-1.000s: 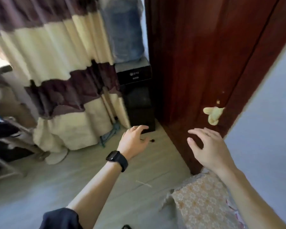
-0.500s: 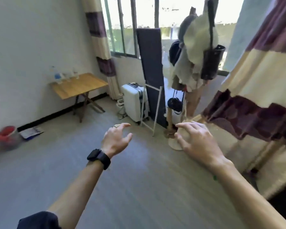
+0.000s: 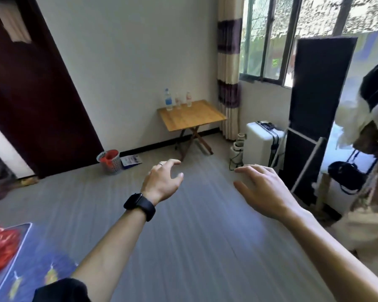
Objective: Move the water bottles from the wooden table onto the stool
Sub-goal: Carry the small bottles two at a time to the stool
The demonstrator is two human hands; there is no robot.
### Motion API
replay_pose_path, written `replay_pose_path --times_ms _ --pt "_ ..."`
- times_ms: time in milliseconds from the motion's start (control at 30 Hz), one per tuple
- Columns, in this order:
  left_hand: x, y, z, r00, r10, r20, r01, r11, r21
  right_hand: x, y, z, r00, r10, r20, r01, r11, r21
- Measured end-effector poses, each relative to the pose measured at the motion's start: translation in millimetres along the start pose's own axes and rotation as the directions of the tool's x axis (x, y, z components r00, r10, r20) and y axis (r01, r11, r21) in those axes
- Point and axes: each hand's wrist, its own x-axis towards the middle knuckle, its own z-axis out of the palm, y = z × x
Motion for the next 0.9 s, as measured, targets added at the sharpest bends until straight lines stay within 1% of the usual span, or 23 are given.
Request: replay_pose_path --times_ms 67,200,367,467,633,900 --pt "40.3 -0.5 5.2 0.999 -0.006 -0.032 0.006 1.000 0.001 40.4 15.7 8.6 1.000 -0.021 -0.010 0.021 1.000 0.015" --pt "123.5 6.8 25.6 0.999 -0.017 -0.048 0.017 1.000 -0.009 127.5 52.0 25.1 0.999 -0.029 -0.030 0.031 0.998 0.052" --pt "228.5 16.0 42.2 0.997 -0.072 -0.030 0.072 0.997 -0.015 245.2 92.6 33.9 0.999 -0.041 0.020 0.039 0.997 0.071" --pt "289.4 13.6 45.8 0.990 -0.098 -0.097 0.096 0.995 -0.032 311.6 112.7 41.8 0.997 -0.076 0.014 0.075 0.994 0.078" --pt "372.7 0.5 66.0 0.988 -0.115 -0.100 0.113 0.993 -0.026 396.8 141.1 66.9 0.998 -0.063 0.022 0.060 0.993 0.097" --pt "516.1 -42.9 110.2 0.986 -0.138 -0.098 0.133 0.989 -0.058 538.4 183.8 119.8 0.996 -0.049 0.076 0.045 0.998 0.051"
